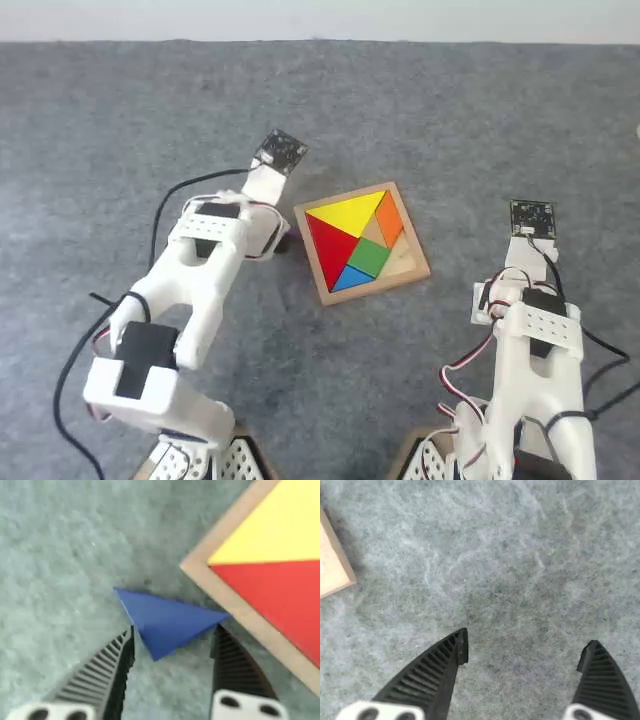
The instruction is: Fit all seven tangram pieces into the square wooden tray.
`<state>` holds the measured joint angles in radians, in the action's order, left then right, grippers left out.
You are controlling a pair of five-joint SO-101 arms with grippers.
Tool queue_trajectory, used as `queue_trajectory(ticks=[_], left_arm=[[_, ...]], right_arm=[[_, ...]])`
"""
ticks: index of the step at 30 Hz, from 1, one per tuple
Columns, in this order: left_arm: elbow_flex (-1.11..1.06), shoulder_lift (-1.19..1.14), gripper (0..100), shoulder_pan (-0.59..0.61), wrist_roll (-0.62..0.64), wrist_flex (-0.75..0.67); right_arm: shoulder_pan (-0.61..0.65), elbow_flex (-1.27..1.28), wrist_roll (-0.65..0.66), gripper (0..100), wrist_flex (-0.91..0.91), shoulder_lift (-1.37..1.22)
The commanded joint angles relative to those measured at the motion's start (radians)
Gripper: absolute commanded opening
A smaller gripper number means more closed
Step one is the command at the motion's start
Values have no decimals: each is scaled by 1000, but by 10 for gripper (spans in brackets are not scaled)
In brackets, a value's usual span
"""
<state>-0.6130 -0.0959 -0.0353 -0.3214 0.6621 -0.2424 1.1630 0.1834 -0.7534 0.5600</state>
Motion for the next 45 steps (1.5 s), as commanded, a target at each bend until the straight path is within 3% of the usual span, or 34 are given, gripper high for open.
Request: queue_trajectory(ticks=[1, 6, 12, 16, 20, 29, 37, 45], left_arm=[[91, 26, 239, 5, 46, -25], [202, 8, 239, 49, 299, 23], [464, -215, 239, 28, 477, 358], [581, -373, 239, 34, 526, 485], [605, -396, 239, 60, 516, 539], [599, -308, 200, 103, 315, 683], [607, -342, 199, 101, 207, 580], [676, -353, 238, 157, 141, 586]], right_arm=[[-8, -6, 6, 346, 19, 36], [-8, -6, 6, 346, 19, 36], [-12, -6, 6, 346, 16, 36], [-12, -6, 6, 346, 16, 36], [-12, -6, 6, 346, 16, 36], [-8, -6, 6, 346, 19, 36], [-12, -6, 6, 346, 15, 36], [-12, -6, 6, 346, 16, 36]])
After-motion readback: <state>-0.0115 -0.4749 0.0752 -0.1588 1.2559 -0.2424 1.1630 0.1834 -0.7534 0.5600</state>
